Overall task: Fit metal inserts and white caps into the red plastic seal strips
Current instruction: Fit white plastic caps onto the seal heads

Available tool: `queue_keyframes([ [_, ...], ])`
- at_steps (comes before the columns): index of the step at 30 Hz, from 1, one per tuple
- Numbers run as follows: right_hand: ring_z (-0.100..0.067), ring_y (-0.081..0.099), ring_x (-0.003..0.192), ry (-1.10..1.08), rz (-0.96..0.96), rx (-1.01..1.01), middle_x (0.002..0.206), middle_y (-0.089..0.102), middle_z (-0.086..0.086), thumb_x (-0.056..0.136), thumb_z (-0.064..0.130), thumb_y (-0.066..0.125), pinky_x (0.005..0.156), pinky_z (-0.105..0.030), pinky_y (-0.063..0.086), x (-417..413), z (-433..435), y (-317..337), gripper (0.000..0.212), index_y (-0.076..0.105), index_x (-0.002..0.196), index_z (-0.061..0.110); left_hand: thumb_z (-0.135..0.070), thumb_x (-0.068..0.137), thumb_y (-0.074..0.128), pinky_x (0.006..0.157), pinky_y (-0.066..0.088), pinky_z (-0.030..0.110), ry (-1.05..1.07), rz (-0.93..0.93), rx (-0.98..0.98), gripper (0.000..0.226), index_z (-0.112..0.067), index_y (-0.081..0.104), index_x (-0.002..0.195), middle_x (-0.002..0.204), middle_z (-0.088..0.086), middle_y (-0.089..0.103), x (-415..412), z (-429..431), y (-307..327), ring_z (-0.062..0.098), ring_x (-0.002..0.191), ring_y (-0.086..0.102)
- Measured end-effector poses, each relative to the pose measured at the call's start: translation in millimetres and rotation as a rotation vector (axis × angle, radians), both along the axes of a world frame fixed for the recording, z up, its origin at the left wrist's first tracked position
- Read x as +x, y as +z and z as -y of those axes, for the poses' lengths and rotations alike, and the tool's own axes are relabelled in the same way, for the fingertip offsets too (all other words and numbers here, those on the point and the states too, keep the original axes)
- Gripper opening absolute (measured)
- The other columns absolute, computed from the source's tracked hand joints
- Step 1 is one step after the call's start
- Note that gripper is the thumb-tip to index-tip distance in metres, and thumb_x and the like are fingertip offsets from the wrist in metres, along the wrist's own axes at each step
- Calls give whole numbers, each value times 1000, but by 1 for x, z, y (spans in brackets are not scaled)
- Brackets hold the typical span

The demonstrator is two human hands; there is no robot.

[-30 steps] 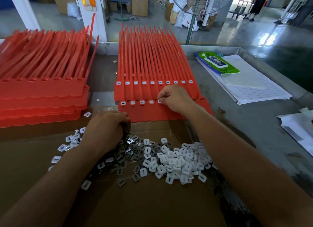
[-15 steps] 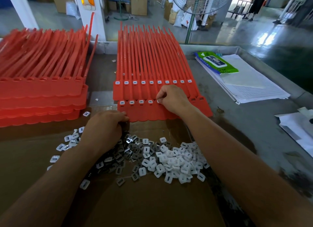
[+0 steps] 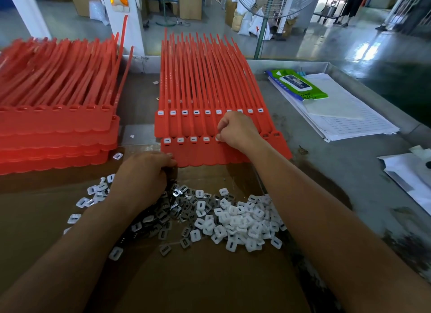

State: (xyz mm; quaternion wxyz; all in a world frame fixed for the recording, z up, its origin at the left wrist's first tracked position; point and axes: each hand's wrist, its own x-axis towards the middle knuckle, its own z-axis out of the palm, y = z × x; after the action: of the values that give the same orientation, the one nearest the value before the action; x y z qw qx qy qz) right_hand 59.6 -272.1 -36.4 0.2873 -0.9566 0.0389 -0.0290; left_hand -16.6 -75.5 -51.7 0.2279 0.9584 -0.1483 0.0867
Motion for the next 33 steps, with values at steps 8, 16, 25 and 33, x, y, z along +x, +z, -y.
queue_keyframes([
  [8, -12, 51, 72, -23, -25, -35, 94, 64, -3, 83, 9, 61, 64, -25, 39, 4, -3, 0, 6, 66, 87, 10, 8, 75, 50, 98, 37, 34, 6, -2, -1, 40, -13, 68, 105, 120, 2, 60, 0, 0, 0, 23, 114, 54],
  [16, -15, 54, 80, -24, -13, -39, 92, 62, -3, 85, 10, 58, 67, -29, 42, 2, -3, -2, 7, 62, 90, 12, 7, 76, 49, 98, 37, 34, -1, 0, 9, 39, -12, 67, 105, 121, 3, 60, -1, 0, 0, 23, 115, 53],
  [25, -17, 50, 82, 59, 112, -100, 94, 57, -3, 88, 11, 52, 67, -29, 36, -17, -5, -10, 8, 46, 86, 17, 6, 77, 50, 97, 40, 36, -7, -7, 20, 37, -12, 68, 105, 119, 3, 61, 0, 1, 1, 25, 112, 55],
  [33, -23, 51, 89, 193, 137, -308, 102, 51, -7, 90, 6, 44, 68, -31, 34, -30, -2, -5, 15, 51, 103, 9, 7, 76, 50, 97, 38, 34, -5, -4, 8, 38, -13, 68, 104, 119, 2, 61, -1, 1, 1, 22, 113, 54],
])
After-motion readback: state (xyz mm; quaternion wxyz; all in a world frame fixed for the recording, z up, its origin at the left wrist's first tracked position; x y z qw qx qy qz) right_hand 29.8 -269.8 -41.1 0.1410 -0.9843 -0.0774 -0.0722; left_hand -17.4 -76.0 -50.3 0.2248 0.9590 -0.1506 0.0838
